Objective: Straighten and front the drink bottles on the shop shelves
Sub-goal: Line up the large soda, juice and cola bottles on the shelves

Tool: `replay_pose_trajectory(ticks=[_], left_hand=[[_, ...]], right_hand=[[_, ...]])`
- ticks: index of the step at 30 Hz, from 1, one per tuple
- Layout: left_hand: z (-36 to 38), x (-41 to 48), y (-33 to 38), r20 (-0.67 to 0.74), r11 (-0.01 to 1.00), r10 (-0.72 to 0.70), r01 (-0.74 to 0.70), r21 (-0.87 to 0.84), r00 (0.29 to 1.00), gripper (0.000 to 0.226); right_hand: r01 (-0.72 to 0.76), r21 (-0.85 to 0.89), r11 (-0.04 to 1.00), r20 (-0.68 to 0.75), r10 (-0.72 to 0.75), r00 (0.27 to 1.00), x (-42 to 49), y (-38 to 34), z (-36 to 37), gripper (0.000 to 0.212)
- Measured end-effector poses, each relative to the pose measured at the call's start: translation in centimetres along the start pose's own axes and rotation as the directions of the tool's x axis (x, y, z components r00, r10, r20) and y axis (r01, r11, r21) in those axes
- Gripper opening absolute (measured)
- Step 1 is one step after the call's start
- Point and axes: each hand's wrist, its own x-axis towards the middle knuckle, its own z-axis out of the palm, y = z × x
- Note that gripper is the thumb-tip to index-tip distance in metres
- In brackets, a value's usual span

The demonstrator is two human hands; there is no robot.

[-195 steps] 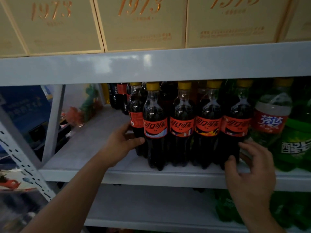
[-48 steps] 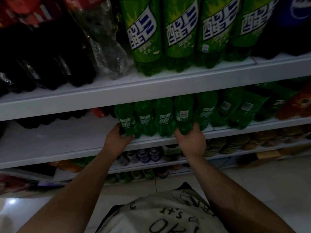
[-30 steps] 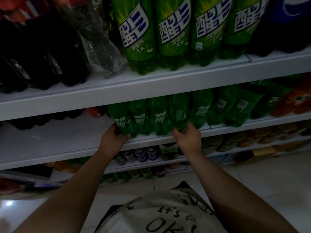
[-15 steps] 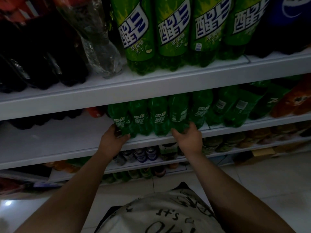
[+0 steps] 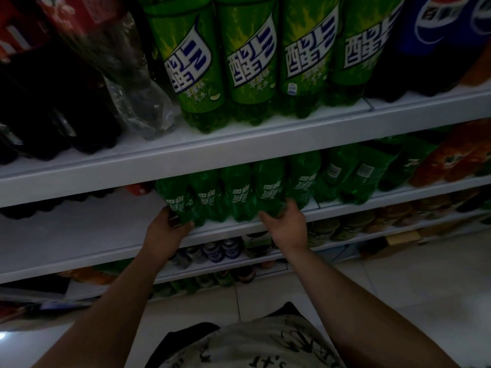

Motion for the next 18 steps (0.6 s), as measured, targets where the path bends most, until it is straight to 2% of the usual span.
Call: replay_pose_trajectory(ticks=[4, 9, 11, 13, 16, 18], left_hand=[[0.1, 0.1, -0.6, -0.003, 0.999, -0.027, 0.027, -0.026, 1.0, 0.054], [-0.1, 0.3, -1.1, 0.037, 0.997, -0.03, 0.032, -0.063, 0.999, 0.046], [0.0, 0.1, -1.1, 0.025, 0.997, -0.05, 0.052, -0.063, 0.998, 0.05], [0.3, -0.2, -0.8, -0.003, 0.996, -0.052, 0.052, -0.077, 0.999, 0.056], [1.1, -1.6, -0.1, -0.161, 0.981, -0.118, 0.089, -0.174, 0.98, 0.064], [2.0, -3.3, 0.6, -0.4, 0.979, -0.168, 0.107, -0.171, 0.901, 0.055]], right_hand=[[-0.054, -0.08, 0.995, -0.049, 0.05, 0.998, -0.2, -0.6, 0.7, 0.078], [-0.009, -0.073, 0.997, -0.071, 0.003, 0.997, -1.0, -0.5, 0.6, 0.076], [0.023, -0.044, 0.999, -0.079, -0.026, 0.997, -1.3, -0.2, -0.3, 0.069], [0.047, -0.041, 0.998, -0.094, -0.05, 0.994, -1.1, 0.8, -1.8, 0.054], [0.014, -0.041, 0.999, -0.144, -0.02, 0.989, 0.4, 2.9, -5.3, 0.038], [0.023, -0.043, 0.999, -0.183, -0.03, 0.983, 1.9, 4.3, -8.1, 0.034]])
